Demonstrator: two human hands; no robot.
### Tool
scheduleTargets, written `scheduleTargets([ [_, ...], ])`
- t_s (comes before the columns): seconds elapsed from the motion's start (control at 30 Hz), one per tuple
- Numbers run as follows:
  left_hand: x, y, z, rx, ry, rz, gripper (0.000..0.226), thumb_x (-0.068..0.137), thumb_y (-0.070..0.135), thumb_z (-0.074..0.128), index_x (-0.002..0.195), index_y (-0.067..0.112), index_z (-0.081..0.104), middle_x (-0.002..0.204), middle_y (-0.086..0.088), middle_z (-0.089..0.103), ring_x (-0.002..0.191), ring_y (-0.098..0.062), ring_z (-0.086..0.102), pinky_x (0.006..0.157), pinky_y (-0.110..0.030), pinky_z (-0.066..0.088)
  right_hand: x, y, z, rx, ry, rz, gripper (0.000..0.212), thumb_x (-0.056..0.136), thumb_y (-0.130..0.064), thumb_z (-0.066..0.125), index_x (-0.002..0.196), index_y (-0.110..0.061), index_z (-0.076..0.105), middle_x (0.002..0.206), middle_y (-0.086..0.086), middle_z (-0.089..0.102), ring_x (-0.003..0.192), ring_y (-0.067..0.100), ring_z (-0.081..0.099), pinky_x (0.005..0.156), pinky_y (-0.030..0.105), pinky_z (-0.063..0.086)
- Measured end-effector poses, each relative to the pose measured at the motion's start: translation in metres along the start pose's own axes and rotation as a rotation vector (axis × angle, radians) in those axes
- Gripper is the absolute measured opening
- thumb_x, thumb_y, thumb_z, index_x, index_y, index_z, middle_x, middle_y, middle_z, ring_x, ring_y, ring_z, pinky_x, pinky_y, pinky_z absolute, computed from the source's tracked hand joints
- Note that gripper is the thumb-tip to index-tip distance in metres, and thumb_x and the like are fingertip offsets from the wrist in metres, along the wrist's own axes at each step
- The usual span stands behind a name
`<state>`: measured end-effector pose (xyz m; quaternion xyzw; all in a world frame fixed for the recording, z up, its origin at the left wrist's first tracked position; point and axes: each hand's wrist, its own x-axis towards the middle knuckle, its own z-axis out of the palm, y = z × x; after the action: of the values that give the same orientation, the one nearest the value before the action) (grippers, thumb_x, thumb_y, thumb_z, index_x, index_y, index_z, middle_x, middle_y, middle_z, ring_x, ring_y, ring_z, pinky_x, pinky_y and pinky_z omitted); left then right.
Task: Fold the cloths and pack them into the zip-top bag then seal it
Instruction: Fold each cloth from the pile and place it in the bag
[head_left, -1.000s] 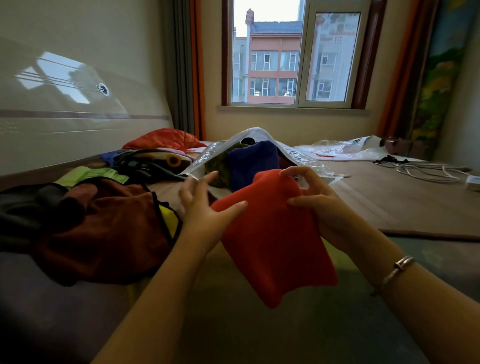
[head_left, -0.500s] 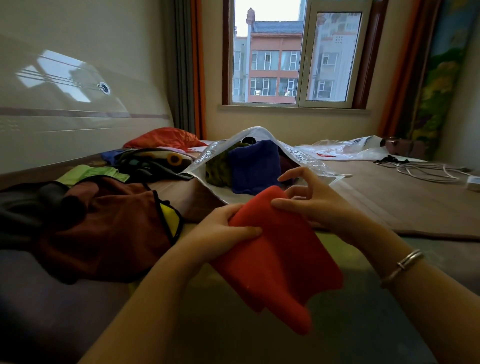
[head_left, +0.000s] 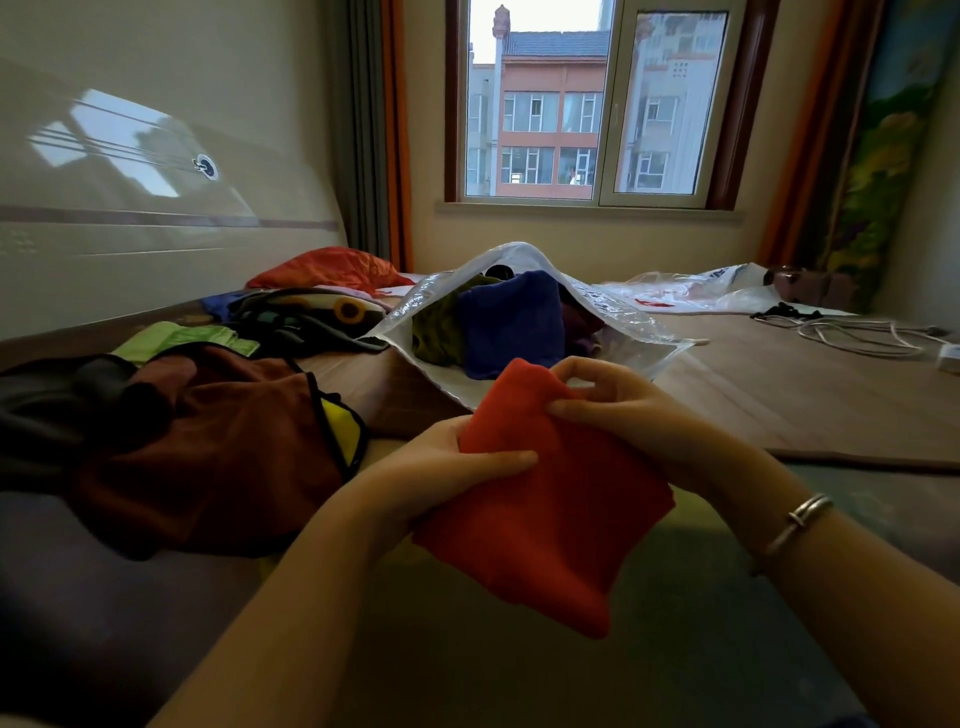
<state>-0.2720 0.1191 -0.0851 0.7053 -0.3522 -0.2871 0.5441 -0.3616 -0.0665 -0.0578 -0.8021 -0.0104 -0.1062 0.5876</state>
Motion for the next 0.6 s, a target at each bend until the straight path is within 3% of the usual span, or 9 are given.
scheduleTargets([
  [0.1, 0.0, -0.003, -0.006, -0.049, 0.009, -0.044, 0.037, 0.082, 0.031, 0.069, 0.118, 0.025, 0.06, 0.106, -0.001, 0.072, 0.093, -0.021, 0.071, 0.084, -0.042, 0.057, 0.003, -0.001, -0.002, -0.106, 0.057, -0.024, 0.034, 0.079, -0.026, 0.07, 0.11, -0.031, 0.058, 0.112, -0.004, 0.066, 0.1, 0.017, 0.066, 0.075, 0.026, 0.056],
  [0.17, 0.002, -0.004, -0.011, -0.097, -0.007, -0.053, 0.041, 0.079, 0.032, 0.071, 0.118, 0.024, 0.061, 0.106, -0.004, 0.072, 0.095, -0.024, 0.07, 0.087, -0.046, 0.055, 0.002, 0.001, -0.006, -0.155, -0.021, 0.087, 0.052, 0.072, -0.033, 0.076, 0.117, -0.04, 0.051, 0.12, -0.008, 0.058, 0.104, 0.014, 0.062, 0.075, 0.027, 0.055],
  [0.27, 0.004, -0.005, -0.014, -0.141, -0.001, -0.06, 0.045, 0.075, 0.036, 0.072, 0.116, 0.021, 0.063, 0.104, -0.006, 0.073, 0.094, -0.025, 0.071, 0.087, -0.045, 0.056, -0.002, 0.01, -0.009, -0.078, -0.203, 0.328, 0.052, 0.074, -0.031, 0.078, 0.119, -0.038, 0.051, 0.12, 0.0, 0.061, 0.104, 0.023, 0.065, 0.085, 0.04, 0.056],
  [0.33, 0.008, -0.006, -0.016, -0.12, 0.053, -0.064, 0.045, 0.075, 0.044, 0.071, 0.112, 0.021, 0.065, 0.1, -0.004, 0.074, 0.091, -0.023, 0.072, 0.085, -0.043, 0.057, 0.002, 0.015, -0.008, -0.087, -0.182, 0.363, 0.049, 0.072, -0.028, 0.075, 0.116, -0.035, 0.053, 0.118, 0.002, 0.063, 0.104, 0.025, 0.065, 0.088, 0.043, 0.055],
  [0.47, 0.024, -0.007, -0.019, -0.081, 0.379, -0.023, 0.052, 0.076, 0.062, 0.062, 0.105, 0.019, 0.066, 0.097, -0.003, 0.072, 0.087, -0.021, 0.069, 0.074, -0.034, 0.056, 0.018, 0.02, -0.01, 0.006, -0.013, 0.273, 0.047, 0.067, -0.023, 0.073, 0.111, -0.031, 0.057, 0.109, 0.003, 0.066, 0.092, 0.024, 0.069, 0.07, 0.035, 0.058],
  [0.6, 0.046, -0.007, -0.029, -0.237, 0.68, 0.037, 0.053, 0.083, 0.062, 0.056, 0.107, 0.015, 0.057, 0.103, -0.004, 0.066, 0.093, -0.02, 0.063, 0.075, -0.034, 0.051, 0.047, 0.025, -0.015, 0.252, 0.22, 0.143, 0.047, 0.075, -0.023, 0.072, 0.118, -0.025, 0.055, 0.11, 0.008, 0.067, 0.095, 0.031, 0.068, 0.075, 0.044, 0.057],
])
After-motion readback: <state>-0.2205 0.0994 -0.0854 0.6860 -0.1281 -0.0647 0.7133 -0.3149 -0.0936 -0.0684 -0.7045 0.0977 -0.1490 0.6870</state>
